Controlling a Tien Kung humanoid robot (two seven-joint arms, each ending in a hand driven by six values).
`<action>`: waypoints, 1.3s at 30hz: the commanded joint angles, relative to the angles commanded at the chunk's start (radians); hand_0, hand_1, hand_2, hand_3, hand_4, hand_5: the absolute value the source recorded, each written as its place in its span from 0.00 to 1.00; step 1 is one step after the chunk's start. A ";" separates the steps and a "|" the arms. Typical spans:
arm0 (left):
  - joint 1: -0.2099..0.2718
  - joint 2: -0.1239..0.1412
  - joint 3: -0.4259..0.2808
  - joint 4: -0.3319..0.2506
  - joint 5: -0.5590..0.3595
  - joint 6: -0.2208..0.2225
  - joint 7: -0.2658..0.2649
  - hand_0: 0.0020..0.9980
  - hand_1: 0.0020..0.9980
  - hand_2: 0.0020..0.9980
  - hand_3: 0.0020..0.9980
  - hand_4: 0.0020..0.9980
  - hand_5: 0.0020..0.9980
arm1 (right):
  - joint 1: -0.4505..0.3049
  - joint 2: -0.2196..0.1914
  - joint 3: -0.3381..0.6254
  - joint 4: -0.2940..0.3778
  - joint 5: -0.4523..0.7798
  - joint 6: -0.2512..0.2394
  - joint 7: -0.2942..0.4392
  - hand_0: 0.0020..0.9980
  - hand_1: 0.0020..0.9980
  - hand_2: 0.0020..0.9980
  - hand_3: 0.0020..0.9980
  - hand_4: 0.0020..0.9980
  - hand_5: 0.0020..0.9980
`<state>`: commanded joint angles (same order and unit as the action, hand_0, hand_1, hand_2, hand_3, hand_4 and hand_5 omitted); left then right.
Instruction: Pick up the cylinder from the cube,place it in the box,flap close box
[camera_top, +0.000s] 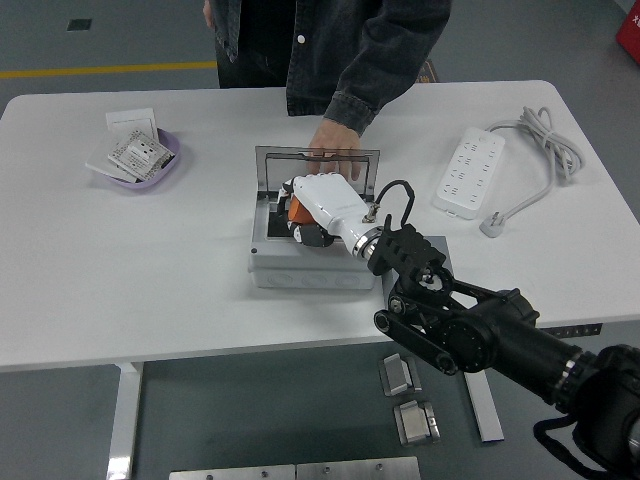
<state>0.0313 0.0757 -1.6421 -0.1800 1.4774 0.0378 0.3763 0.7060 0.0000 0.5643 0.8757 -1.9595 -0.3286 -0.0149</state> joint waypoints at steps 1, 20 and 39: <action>-0.001 0.000 0.000 0.000 0.001 0.000 0.000 0.65 0.66 0.56 0.67 0.71 0.33 | 0.000 0.000 0.001 -0.001 0.001 0.008 0.006 0.00 0.08 0.29 0.27 0.00 0.00; -0.008 -0.004 0.008 0.000 0.003 -0.005 -0.004 0.65 0.66 0.56 0.67 0.70 0.33 | -0.010 0.000 0.004 -0.005 -0.019 0.023 0.029 0.73 0.66 0.70 0.81 0.89 0.33; 0.006 -0.011 0.004 0.000 0.004 -0.005 0.001 0.65 0.66 0.56 0.67 0.70 0.33 | -0.085 -0.086 0.067 0.215 0.221 0.027 0.036 0.75 0.64 0.66 0.78 0.93 0.39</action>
<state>0.0372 0.0643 -1.6380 -0.1800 1.4810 0.0330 0.3769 0.6209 -0.0856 0.6310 1.0911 -1.7384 -0.3014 0.0214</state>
